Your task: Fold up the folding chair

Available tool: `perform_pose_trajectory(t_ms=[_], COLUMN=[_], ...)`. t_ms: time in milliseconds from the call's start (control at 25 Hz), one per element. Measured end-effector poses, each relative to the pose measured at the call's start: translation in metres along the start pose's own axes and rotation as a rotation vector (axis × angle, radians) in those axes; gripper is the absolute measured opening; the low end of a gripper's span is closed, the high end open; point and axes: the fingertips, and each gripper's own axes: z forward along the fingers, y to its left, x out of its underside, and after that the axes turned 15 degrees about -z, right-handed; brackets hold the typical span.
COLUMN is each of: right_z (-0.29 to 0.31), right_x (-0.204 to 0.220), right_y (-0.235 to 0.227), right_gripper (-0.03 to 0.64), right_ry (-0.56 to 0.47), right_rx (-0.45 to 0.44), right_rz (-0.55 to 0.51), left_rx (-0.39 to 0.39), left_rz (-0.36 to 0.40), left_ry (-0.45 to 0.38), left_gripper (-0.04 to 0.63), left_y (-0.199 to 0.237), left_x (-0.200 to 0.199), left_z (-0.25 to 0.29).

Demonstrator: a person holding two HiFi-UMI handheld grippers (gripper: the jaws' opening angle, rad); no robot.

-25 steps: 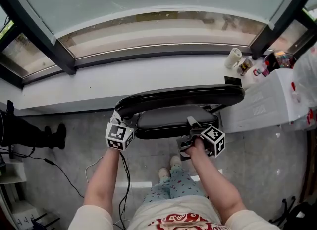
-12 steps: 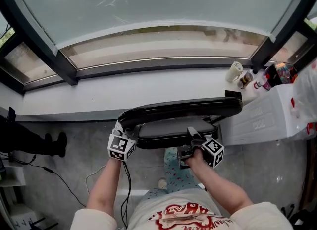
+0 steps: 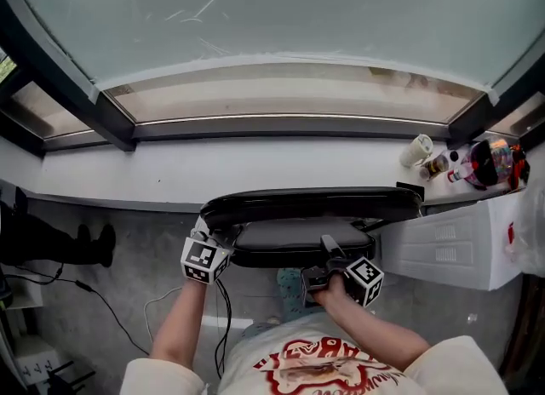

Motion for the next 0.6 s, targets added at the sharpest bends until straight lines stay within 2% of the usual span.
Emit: perform_pose_trajectory(t_ms=[280,600], right_z=[0.042,0.078], right_x=[-0.012,-0.032], right_y=[0.037,0.062], right_gripper=[0.190,0.220], right_ry=[0.070,0.086], right_rx=[-0.015,-0.027], right_rz=[-0.005,-0.001], left_rx=[-0.031,-0.043], left_rz=[-0.047,-0.073], left_ry=[0.019,0.021], left_gripper=[0.075,0.073], left_y=[0.034,0.052], left_x=[-0.023,-0.039], left_z=[0.046,0.081])
